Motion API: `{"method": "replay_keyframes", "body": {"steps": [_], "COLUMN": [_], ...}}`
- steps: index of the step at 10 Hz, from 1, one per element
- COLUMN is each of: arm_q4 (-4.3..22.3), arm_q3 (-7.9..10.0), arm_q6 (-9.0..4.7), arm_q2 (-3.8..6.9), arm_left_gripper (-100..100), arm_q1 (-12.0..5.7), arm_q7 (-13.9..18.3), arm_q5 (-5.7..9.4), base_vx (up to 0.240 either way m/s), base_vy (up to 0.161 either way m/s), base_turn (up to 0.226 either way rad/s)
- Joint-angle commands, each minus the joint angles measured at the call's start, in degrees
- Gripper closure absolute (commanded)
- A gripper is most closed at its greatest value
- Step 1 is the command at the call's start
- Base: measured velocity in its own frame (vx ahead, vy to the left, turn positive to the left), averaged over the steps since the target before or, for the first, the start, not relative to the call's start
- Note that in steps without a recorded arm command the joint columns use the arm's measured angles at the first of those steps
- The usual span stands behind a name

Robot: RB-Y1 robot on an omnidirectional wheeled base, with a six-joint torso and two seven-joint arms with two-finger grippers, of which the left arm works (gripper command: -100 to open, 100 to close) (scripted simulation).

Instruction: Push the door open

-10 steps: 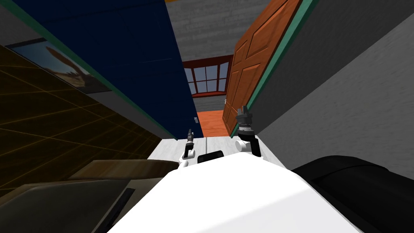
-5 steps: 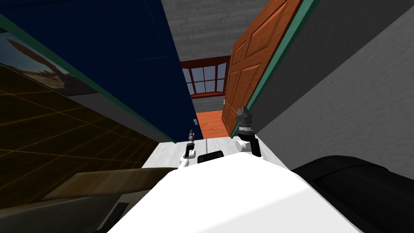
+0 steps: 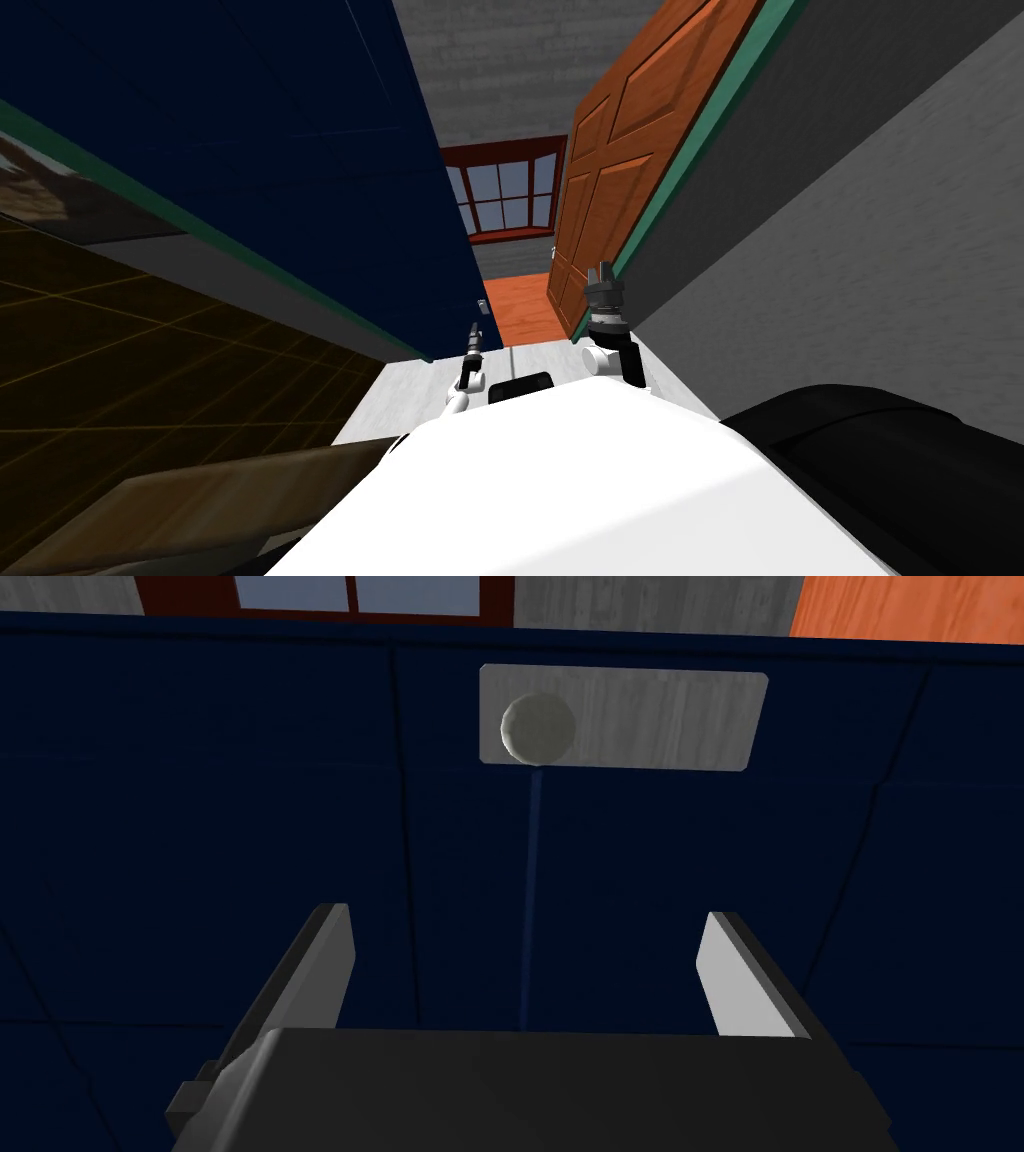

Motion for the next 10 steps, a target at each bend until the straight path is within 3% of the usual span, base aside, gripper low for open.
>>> {"method": "replay_keyframes", "body": {"steps": [1, 3, 10], "arm_q4": [1.7, 1.0, 1.8], "arm_q3": [-0.13, 0.10, 1.02], "arm_q6": [-0.38, -0.16, -0.47], "arm_q2": [-0.11, 0.13, 0.05], "arm_left_gripper": [-100, -100, -100], "arm_q1": [-0.73, -0.39, -0.59], "arm_q7": [0.2, 0.0, -0.1], "arm_q5": [0.14, 0.14, 0.34], "base_vx": [0.071, 0.081, 0.209], "base_vy": [0.041, 0.007, -0.012], "base_turn": [-0.035, -0.017, -0.028]}}
